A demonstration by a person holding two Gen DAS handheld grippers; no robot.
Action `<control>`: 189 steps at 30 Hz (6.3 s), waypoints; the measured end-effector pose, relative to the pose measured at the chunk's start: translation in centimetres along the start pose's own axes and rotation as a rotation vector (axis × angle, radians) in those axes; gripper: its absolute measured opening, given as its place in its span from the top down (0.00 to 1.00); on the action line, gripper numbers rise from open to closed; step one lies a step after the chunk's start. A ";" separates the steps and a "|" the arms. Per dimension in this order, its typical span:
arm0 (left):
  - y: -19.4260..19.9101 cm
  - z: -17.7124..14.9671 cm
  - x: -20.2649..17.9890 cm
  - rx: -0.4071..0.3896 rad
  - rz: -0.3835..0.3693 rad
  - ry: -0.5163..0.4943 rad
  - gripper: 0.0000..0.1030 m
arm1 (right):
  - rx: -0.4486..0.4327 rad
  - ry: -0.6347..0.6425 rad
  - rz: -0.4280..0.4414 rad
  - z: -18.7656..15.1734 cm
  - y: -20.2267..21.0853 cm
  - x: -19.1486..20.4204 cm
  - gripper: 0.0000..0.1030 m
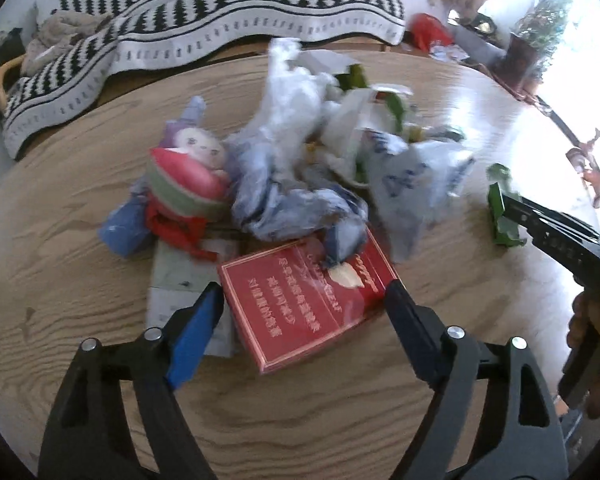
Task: Collect trash
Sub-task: 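Grasp the green plastic piece with the right gripper while the left gripper grasps the red cigarette pack, then carry the red pack and green piece with both grippers over the bin, then open both grippers to drop the pack and green piece into the bin, then grasp the white printed bag with the right gripper while the left gripper grasps a green cigarette pack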
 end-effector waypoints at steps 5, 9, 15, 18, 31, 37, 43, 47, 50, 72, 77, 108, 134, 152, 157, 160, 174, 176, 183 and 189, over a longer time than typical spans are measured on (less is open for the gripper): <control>1.5 -1.6 -3.5 0.000 -0.069 -0.025 0.21 | -0.009 -0.010 0.009 -0.9 1.3 -1.3 0.87; 2.2 -2.7 -6.2 -0.009 -0.047 -0.099 0.20 | -0.014 -0.020 -0.001 -1.9 2.9 -2.4 0.89; 3.0 -2.8 -7.6 -0.050 0.053 -0.234 0.06 | -0.010 -0.024 0.003 -3.7 4.8 -3.6 0.89; 2.2 -2.2 -7.5 -0.048 0.048 -0.352 0.06 | -0.003 -0.022 0.010 -4.2 5.3 -3.7 0.89; 1.3 -2.5 -8.1 0.063 -0.189 -0.377 0.38 | -0.012 -0.031 0.028 -4.4 5.7 -3.8 0.89; 3.1 -2.7 -7.7 0.015 -0.170 -0.282 0.39 | -0.011 -0.048 0.038 -5.1 6.0 -4.2 0.89; 3.9 -3.0 -8.0 0.005 -0.115 -0.275 0.39 | -0.017 -0.059 0.042 -5.3 6.5 -4.3 0.91; 3.9 -3.5 -8.1 0.014 -0.091 -0.253 0.39 | -0.009 -0.073 0.047 -5.6 6.4 -4.6 0.91; 3.8 -3.6 -7.5 0.017 -0.087 -0.223 0.39 | -0.011 -0.089 0.056 -5.8 6.5 -4.8 0.94; 12.9 -3.9 -10.8 -0.121 -0.134 -0.208 0.40 | -0.173 -0.035 0.044 -7.2 20.1 -4.6 0.96; 16.1 -6.4 -15.7 -0.152 -0.203 -0.255 0.40 | -0.204 -0.039 0.016 -11.5 26.6 -6.5 0.96; 6.9 -24.5 -35.7 0.259 -0.396 -0.527 0.06 | 0.036 -0.452 -0.065 -29.9 23.9 -20.1 0.05; 6.1 -6.5 7.9 -0.021 0.193 0.247 0.06 | -0.127 0.117 0.119 -7.2 13.1 2.2 0.06; -2.8 -1.7 9.4 -0.078 0.195 0.172 0.06 | 0.049 0.017 -0.030 1.5 -4.7 6.8 0.06; -2.8 -1.5 9.7 -0.082 0.204 0.187 0.06 | -0.003 0.029 -0.052 1.2 -5.2 6.8 0.05; -2.8 -1.5 9.7 -0.082 0.203 0.188 0.06 | 0.023 0.080 -0.116 0.9 -5.8 7.6 0.05; -1.4 -1.6 9.0 -0.080 0.179 0.146 0.41 | -0.051 -0.081 0.025 0.8 -2.8 5.4 0.64; -0.9 -1.9 8.9 -0.079 0.149 0.168 0.42 | -0.070 -0.084 0.029 0.6 -2.1 5.5 0.68; 2.5 -1.9 8.7 -0.147 0.080 0.214 0.42 | -0.227 -0.045 -0.009 0.8 2.6 7.0 0.70; 5.0 -2.6 8.7 -0.204 0.051 0.221 0.43 | -0.242 -0.004 0.008 0.6 3.6 8.4 0.70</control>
Point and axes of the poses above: each gripper's, at about its wrist camera, not at the fingertips, and y roughly against the way its jaws point, x to its left, z to its top, the point moved 4 cm from there along -y, roughly the way its jaws point, and after that the axes turned 10 degrees about z, right-handed, at the moved point
